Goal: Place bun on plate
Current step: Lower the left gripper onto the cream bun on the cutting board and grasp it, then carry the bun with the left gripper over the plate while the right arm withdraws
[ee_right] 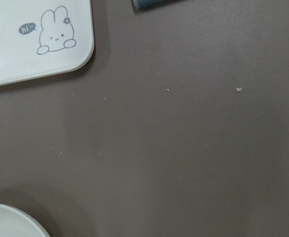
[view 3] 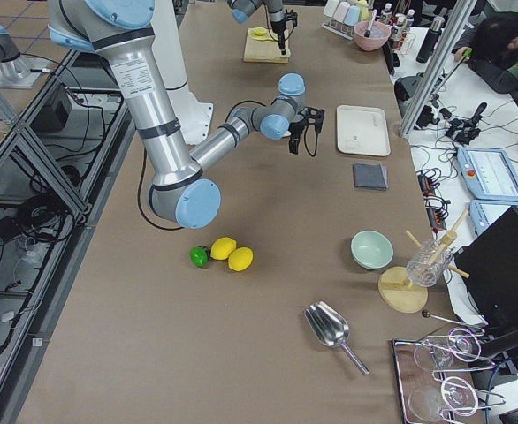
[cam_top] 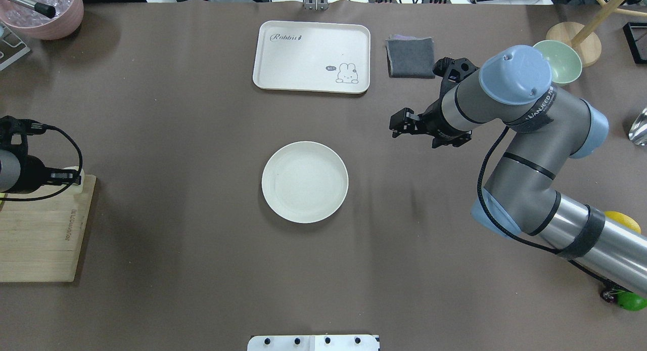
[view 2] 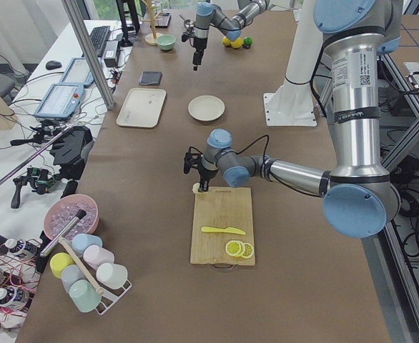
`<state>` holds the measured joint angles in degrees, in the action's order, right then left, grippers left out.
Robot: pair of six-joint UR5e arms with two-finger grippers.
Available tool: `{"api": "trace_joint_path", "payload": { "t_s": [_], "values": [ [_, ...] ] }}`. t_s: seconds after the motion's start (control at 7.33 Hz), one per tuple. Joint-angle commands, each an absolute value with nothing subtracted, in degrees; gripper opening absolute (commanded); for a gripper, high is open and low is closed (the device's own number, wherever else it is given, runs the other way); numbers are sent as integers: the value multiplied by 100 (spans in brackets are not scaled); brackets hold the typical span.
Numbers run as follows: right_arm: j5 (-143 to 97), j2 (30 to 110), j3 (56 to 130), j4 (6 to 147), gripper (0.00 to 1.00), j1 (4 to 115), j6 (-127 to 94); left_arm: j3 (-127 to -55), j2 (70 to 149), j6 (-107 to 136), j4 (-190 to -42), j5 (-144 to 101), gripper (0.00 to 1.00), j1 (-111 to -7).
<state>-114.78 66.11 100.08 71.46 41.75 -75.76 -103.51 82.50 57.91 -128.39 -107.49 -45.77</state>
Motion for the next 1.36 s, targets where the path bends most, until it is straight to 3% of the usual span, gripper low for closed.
{"api": "trace_joint_path", "payload": {
  "t_s": [0.0,0.27,0.68,0.95,1.23],
  "values": [
    [-11513,6592,10019,7146,100,4184,-7585,-10494,8314,5774,-12815,-10767,36,-4684],
    [-11549,6618,10072,7146,100,4201,-7576,-10547,8821,5783,-12475,-10758,36,-4693],
    [-11645,6732,10064,7154,100,4403,-7541,-10608,10313,5906,-10878,-10740,36,-4693],
    [-11907,7021,10063,7250,100,4770,-6859,-10617,11473,6598,-9813,-10740,36,-4458],
    [-12337,7538,10002,7330,100,5384,-5728,-10504,12029,7161,-9756,-10697,37,-3949]
  ]
}}
